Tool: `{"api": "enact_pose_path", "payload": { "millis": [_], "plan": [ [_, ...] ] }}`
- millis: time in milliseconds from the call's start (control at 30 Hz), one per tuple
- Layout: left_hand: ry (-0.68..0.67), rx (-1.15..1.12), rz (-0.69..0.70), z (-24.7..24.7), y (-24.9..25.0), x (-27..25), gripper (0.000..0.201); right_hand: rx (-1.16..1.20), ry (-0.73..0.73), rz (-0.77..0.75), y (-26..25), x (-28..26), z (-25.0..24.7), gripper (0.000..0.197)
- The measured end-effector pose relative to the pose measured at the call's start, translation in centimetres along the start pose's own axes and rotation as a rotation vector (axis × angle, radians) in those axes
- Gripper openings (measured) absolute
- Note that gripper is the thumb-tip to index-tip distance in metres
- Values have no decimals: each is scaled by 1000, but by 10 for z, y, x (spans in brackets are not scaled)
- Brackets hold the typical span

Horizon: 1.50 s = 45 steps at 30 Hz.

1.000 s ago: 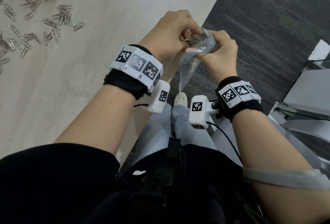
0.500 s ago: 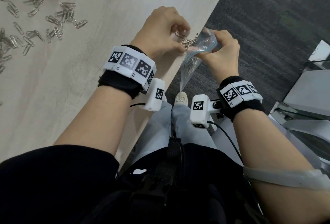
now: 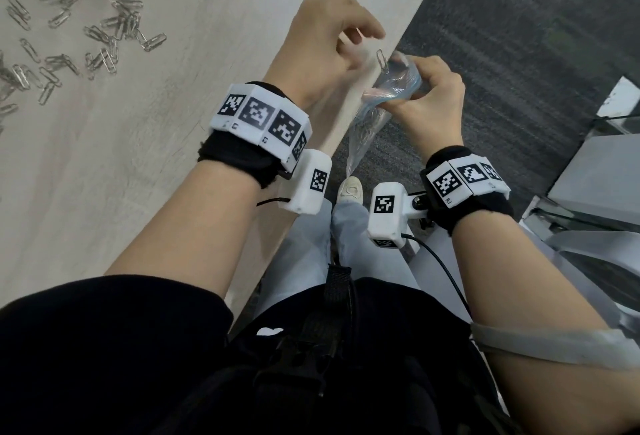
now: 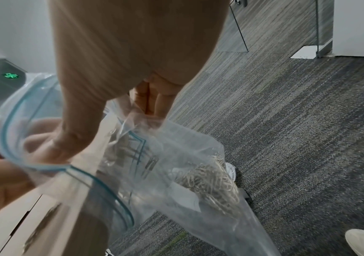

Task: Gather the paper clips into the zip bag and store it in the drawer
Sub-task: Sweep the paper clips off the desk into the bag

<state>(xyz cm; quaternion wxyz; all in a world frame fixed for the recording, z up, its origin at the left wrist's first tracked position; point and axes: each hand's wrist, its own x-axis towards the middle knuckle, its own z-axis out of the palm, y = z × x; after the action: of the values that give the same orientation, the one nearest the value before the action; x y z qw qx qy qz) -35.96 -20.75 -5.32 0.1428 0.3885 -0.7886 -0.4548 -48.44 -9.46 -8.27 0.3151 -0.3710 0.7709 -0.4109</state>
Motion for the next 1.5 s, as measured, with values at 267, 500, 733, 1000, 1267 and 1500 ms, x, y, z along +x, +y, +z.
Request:
{"api": "enact_pose_path", "payload": {
  "millis": [267,500,733,1000,1267,1500],
  "plan": [
    [-208,308,47,7,1,3,27,6,-1,-15,2,1,0,44],
    [-69,167,-4,-2,-2,-8,37,7,-1,-2,1,1,-1,48],
    [462,299,-364,-27,-28,-26,21,20,-9,0,0,-3,-3,40],
    [297,135,-406,-18,-21,-41,28,26,-23,-23,6,-3,-5,39],
    [215,111,-300,25,4,-26,14,29,-57,-71,11,-3,-8,38],
    [195,-196,-291,35,13,-34,23,22,-72,-98,15,-3,-11,35]
  ]
}}
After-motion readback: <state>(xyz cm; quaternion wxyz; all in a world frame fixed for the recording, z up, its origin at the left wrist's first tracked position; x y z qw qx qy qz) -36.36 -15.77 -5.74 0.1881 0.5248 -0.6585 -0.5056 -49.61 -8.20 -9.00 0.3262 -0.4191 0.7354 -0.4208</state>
